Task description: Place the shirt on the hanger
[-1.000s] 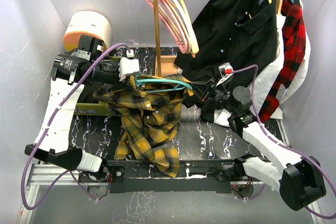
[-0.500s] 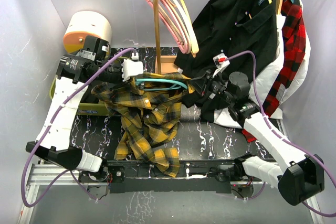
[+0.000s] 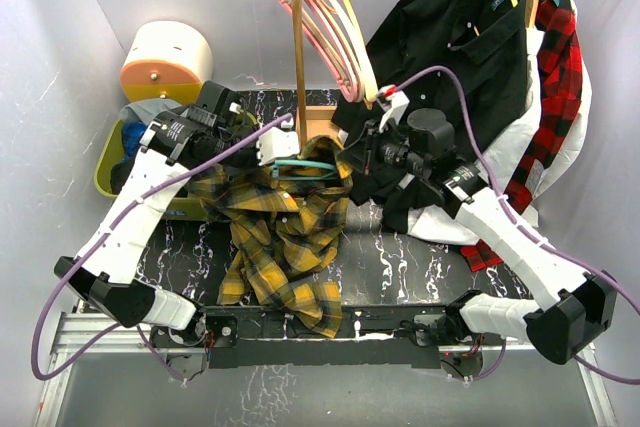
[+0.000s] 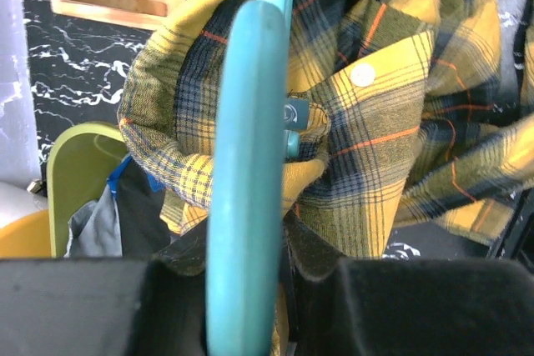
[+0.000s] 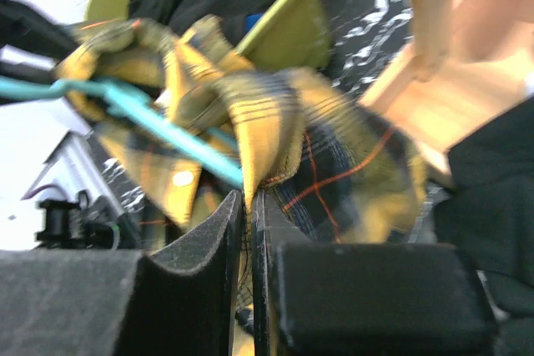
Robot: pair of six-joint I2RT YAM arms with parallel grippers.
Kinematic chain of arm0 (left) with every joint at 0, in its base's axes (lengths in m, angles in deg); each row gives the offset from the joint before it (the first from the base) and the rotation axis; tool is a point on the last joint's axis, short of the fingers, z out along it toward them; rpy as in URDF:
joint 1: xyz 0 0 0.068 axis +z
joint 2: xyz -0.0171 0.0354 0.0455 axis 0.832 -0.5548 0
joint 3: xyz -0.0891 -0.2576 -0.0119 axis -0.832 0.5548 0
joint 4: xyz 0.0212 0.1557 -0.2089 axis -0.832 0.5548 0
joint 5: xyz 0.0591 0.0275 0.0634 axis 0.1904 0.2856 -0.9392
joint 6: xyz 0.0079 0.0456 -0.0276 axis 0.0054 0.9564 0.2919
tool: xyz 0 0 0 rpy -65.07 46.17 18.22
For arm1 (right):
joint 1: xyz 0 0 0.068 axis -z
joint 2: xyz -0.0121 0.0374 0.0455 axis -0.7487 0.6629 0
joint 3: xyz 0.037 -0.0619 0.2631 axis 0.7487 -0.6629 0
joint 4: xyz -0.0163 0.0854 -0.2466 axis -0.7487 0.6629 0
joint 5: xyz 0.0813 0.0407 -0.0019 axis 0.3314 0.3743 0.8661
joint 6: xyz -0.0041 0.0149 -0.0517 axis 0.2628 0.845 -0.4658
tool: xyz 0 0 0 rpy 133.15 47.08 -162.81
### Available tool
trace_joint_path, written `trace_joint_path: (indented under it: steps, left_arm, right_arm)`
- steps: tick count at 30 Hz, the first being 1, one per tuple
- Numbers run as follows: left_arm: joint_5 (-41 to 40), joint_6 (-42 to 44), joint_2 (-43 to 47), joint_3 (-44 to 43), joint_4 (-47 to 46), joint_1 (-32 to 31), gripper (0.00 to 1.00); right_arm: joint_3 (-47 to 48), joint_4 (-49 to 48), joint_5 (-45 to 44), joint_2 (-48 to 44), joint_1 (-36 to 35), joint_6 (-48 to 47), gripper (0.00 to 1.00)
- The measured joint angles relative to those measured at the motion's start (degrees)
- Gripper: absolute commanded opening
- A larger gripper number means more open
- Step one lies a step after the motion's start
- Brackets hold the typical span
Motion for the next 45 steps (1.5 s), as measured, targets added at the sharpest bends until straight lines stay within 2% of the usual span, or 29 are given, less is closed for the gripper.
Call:
trace_joint_path:
  steps: [8, 13, 20, 25, 29, 33, 41, 42, 45]
  left_arm:
    - [-0.2, -7.5, 0.7, -1.3, -5.8, 1.0, 0.00]
    - [-0.2, -9.5, 3.8, -2.2, -6.6, 3.5, 0.00]
    - [1.9, -12.5, 6.9, -10.9, -7.7, 6.3, 0.00]
    - [2.8, -14.4, 8.3, -17.9, -9.4, 7.5, 0.00]
    - [2.6, -15.9, 8.9, -20.6, -11.6, 7.9, 0.00]
    - [1.8, -17.9, 9.6, -17.7, -14.7, 8.3, 0.00]
    - [-2.1, -24.9, 13.2, 4.0, -21.6, 11.4, 0.00]
    - [-2.2, -25.6, 12.9, 5.1, -21.6, 11.8, 0.00]
    - [-1.7, -27.0, 12.3, 6.0, -21.5, 12.8, 0.00]
  right_arm:
    - [0.3, -5.0, 0.5, 3.2, -10.4, 10.7, 0.08]
    - [4.5, -5.2, -0.5, 5.2, -11.5, 16.9, 0.08]
    - [23.0, -7.4, -3.0, 7.7, -14.1, 22.7, 0.08]
    - [39.9, -7.4, -4.6, 16.2, -18.5, 24.0, 0.08]
    - [46.1, -8.7, -6.3, 21.5, -20.2, 26.2, 0.08]
    - [42.4, -11.5, -8.8, 22.5, -20.8, 29.7, 0.08]
    - [9.4, -23.2, -17.6, 14.9, -22.7, 39.1, 0.08]
    - [7.3, -24.1, -18.9, 14.9, -23.5, 40.0, 0.16]
    - [4.4, -27.8, -19.8, 15.4, -26.2, 41.0, 0.79]
